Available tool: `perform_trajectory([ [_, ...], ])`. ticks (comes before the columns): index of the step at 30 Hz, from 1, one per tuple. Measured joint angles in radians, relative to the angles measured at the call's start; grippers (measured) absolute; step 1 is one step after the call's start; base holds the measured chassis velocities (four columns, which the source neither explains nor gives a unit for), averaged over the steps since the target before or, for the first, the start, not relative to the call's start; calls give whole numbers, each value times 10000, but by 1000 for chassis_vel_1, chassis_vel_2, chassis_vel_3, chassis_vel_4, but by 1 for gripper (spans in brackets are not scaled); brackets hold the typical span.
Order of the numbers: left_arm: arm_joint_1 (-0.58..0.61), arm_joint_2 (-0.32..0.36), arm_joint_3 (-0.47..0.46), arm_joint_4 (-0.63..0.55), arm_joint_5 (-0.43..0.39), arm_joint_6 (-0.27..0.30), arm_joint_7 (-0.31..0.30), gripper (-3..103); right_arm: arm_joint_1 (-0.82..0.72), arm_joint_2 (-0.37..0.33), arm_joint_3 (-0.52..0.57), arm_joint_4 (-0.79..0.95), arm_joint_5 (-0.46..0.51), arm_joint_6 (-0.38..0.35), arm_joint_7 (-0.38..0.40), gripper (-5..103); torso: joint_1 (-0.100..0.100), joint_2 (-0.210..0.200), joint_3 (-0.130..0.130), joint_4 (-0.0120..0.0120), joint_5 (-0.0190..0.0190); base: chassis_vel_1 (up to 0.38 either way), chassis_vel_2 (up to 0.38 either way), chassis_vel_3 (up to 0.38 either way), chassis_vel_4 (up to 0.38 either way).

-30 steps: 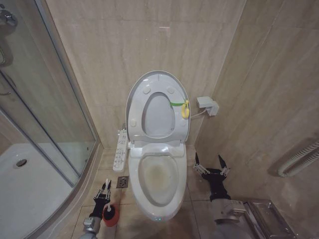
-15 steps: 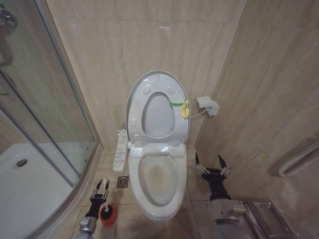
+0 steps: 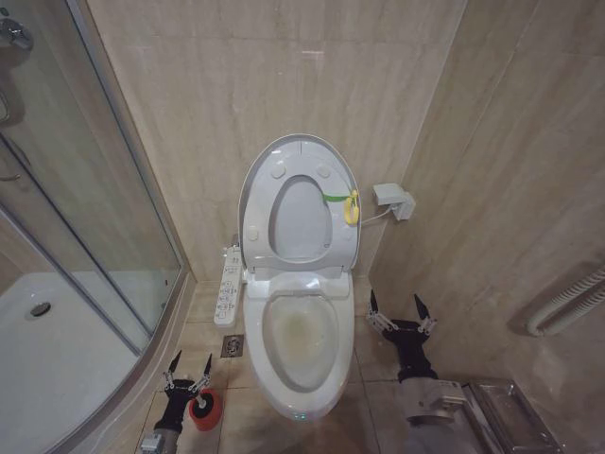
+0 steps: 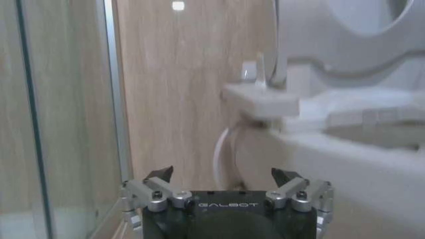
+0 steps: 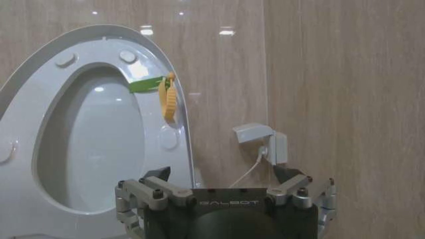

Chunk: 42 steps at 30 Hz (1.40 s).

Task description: Open the toilet lid, clean the toilet bowl with a toilet brush, close the toilet lid, and flush.

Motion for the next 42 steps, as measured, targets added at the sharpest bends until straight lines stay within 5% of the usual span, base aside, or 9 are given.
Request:
perform_trajectory([
  [27,4360,-295,-1883,-7570,48,656,-764,100,0,0,1,0,0,0,0,100,0,0,0,1,1,0,0,0,0],
  [31,4723,-200,-1826,-8454,-535,1457,-1040,100,0,0,1,0,0,0,0,100,0,0,0,2,2,0,0,0,0],
  [34,5068,-74,-1782,-9420,-904,2864,-1619,100,0,0,0,0,0,0,0,100,0,0,0,3,1,0,0,0,0],
  [36,5113,-57,-1879,-9664,-878,3262,-1739,100,0,0,1,-1,0,0,0,100,0,0,0,2,1,0,0,0,0],
  [42,5204,-9,-2796,-10875,-858,5484,-1397,100,0,0,1,0,0,0,0,100,0,1,0,2,2,0,0,0,0],
])
